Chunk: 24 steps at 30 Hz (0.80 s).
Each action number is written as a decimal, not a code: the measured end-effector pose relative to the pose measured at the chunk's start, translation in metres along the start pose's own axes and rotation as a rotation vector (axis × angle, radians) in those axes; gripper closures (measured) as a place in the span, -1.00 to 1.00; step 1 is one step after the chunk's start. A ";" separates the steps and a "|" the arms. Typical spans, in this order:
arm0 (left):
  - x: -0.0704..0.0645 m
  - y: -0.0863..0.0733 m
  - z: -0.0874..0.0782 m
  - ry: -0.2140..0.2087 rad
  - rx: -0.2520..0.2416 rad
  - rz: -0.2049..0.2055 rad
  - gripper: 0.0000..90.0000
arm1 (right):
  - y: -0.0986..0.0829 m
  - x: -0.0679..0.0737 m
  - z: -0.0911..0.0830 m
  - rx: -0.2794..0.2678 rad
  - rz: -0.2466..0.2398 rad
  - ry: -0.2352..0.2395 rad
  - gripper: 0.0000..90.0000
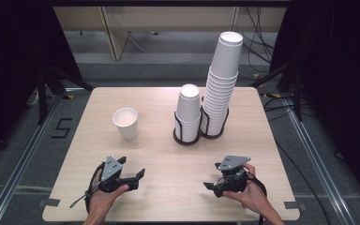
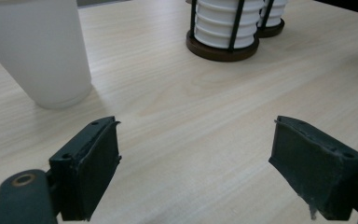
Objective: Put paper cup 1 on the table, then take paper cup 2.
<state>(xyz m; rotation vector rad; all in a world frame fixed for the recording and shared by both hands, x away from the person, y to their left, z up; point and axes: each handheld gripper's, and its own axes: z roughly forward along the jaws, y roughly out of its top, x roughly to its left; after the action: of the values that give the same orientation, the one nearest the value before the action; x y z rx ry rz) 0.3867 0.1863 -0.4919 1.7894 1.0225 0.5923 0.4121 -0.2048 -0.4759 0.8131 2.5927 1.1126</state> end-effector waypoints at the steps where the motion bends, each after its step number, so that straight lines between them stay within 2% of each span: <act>1: -0.002 -0.002 0.001 -0.015 -0.006 -0.001 -0.68 | 0.000 0.000 0.000 -0.003 0.000 0.003 -0.61; 3: -0.007 -0.004 -0.001 -0.024 -0.001 0.010 -0.68 | 0.000 -0.002 0.000 -0.014 -0.015 -0.009 -0.61; 7: -0.015 -0.008 -0.002 -0.051 0.005 0.027 -0.68 | 0.000 -0.002 0.000 -0.012 0.020 0.000 -0.61; 10: -0.020 -0.010 -0.003 -0.050 0.007 0.043 -0.68 | -0.001 -0.003 0.000 -0.015 0.011 -0.007 -0.61; 16: -0.027 -0.013 -0.006 -0.073 0.016 0.041 -0.68 | -0.001 -0.003 0.002 -0.014 0.020 -0.010 -0.62; 21: -0.030 -0.014 -0.007 -0.076 0.005 0.034 -0.68 | -0.001 -0.004 0.001 -0.030 0.018 -0.008 -0.62; 24: -0.030 -0.015 -0.009 -0.068 0.015 0.041 -0.68 | 0.001 -0.005 0.000 -0.035 0.033 0.002 -0.62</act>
<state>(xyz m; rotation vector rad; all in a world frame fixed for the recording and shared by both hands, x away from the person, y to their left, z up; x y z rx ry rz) 0.3587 0.1683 -0.5002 1.8353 0.9487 0.5466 0.4163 -0.2074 -0.4752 0.8498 2.5632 1.1645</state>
